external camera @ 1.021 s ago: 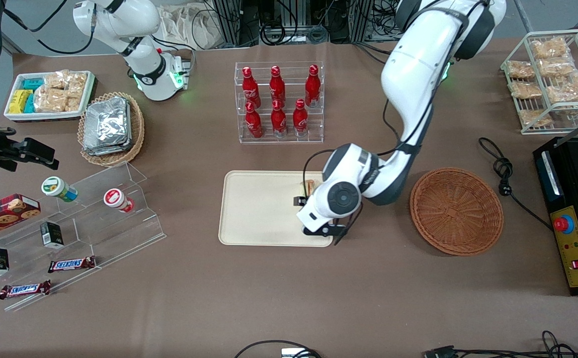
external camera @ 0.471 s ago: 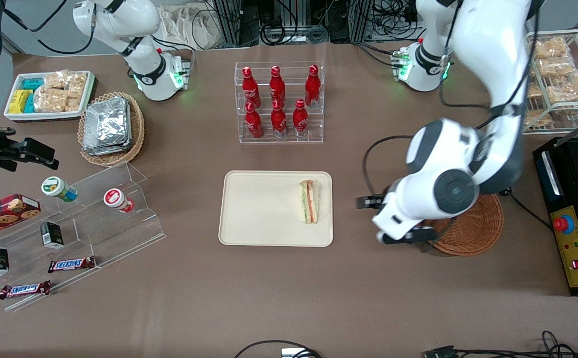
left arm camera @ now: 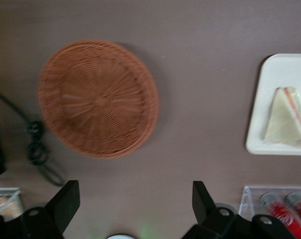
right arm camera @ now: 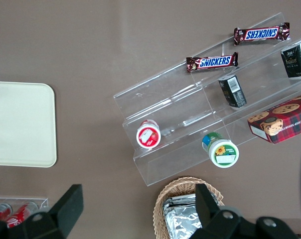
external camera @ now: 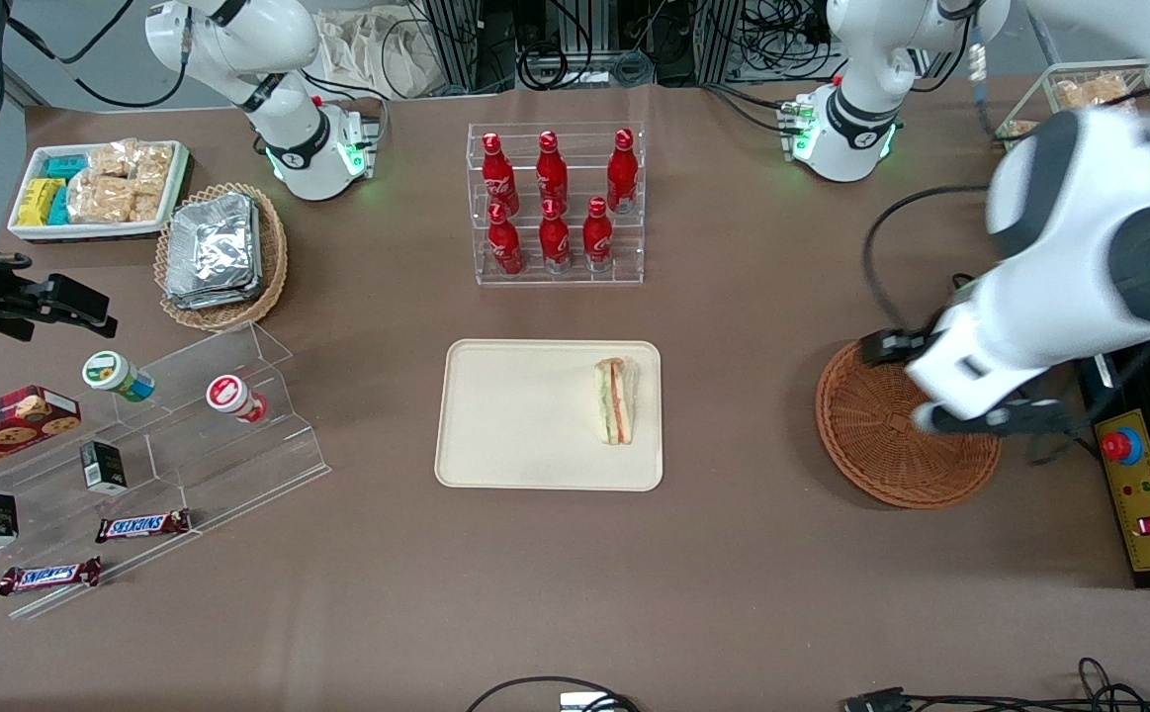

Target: Place sandwich from basket to tray

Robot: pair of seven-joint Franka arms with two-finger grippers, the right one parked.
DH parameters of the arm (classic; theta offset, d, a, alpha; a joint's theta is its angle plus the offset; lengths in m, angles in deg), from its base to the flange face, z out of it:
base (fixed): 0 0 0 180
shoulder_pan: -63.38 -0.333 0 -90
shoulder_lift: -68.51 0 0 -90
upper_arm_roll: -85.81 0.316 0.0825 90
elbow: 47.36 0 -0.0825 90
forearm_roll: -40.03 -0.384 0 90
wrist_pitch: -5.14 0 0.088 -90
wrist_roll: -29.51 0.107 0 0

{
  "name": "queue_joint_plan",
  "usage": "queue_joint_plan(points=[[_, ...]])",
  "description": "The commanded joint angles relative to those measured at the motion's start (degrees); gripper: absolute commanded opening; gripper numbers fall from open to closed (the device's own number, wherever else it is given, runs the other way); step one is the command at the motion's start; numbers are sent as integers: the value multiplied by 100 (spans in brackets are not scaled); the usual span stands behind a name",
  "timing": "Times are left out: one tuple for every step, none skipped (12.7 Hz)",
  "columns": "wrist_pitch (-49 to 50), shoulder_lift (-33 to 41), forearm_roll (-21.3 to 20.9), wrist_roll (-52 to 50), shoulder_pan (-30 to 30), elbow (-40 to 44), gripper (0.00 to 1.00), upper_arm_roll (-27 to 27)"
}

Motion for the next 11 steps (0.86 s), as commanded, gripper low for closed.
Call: queue_joint_plan(points=[[389,523,-151,357,-548,-258,100,-74],[390,620,-151,427,-733,-371,100,-74],[364,673,-143,480,-848,-520,100,-74],[311,795,-116,498,-910,-722,100,-74],[258,901,-99,498,-1015,-863,100,-74],[249,1006,-81,498,-1112,-1038,100,-83],[84,1181,-46,498,-1130,-1310,100,-74],[-162,1436,-20,498,-1139,-1687,100,-74],[-408,1664,-19,498,-1130,-2065,100,-74],[-610,1849,-19,498,-1130,-2364,100,-83],[-795,1973,-37,498,-1121,-2550,100,-83]])
